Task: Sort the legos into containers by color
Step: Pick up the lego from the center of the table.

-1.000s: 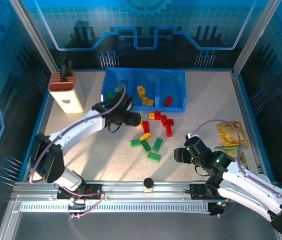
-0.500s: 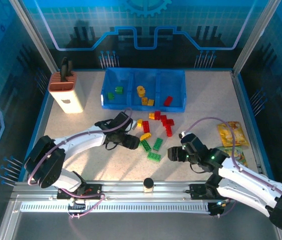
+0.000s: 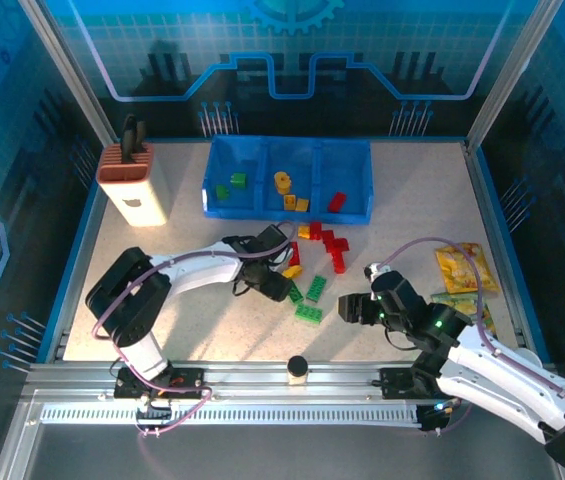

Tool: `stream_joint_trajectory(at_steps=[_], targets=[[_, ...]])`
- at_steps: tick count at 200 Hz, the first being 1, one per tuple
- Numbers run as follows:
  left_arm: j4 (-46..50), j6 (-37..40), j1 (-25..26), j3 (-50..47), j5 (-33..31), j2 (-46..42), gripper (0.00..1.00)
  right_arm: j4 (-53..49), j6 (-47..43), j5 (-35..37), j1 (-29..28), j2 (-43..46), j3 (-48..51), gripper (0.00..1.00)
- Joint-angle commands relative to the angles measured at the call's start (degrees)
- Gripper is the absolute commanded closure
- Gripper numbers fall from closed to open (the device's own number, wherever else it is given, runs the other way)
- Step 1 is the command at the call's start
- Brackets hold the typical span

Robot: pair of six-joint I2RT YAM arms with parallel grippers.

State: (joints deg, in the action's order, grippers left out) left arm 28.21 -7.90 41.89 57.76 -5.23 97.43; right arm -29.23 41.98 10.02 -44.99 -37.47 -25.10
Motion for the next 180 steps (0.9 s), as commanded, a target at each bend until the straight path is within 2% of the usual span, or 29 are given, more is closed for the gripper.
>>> stream_joint_trajectory(at_steps=[1, 49, 92, 150, 180], targets=[[2.7, 2.2, 0.2, 2.9, -2.2, 2.2, 0.26, -0.7, 0.8, 0.4, -0.7, 0.0, 0.8, 0.27], [3.7, 1.6, 0.6, 4.5, 0.8, 4.8, 0.35, -0.6, 0.7, 0.5, -0.7, -0.1, 0.9, 0.27], [4.4, 0.7, 1.0, 3.1, 0.8, 5.1, 0.50, -0.5, 0.9, 0.7, -0.7, -0.1, 1.3, 0.27], [2.7, -2.5, 0.6, 0.6, 0.4, 1.5, 0.66, 0.0, 1.3, 0.5, -0.7, -0.2, 1.4, 0.28], [2.1, -5.4, -2.3, 0.3, 2.3, -1.4, 0.69, -0.6, 1.5, 0.5, -0.7, 0.2, 1.3, 0.28]])
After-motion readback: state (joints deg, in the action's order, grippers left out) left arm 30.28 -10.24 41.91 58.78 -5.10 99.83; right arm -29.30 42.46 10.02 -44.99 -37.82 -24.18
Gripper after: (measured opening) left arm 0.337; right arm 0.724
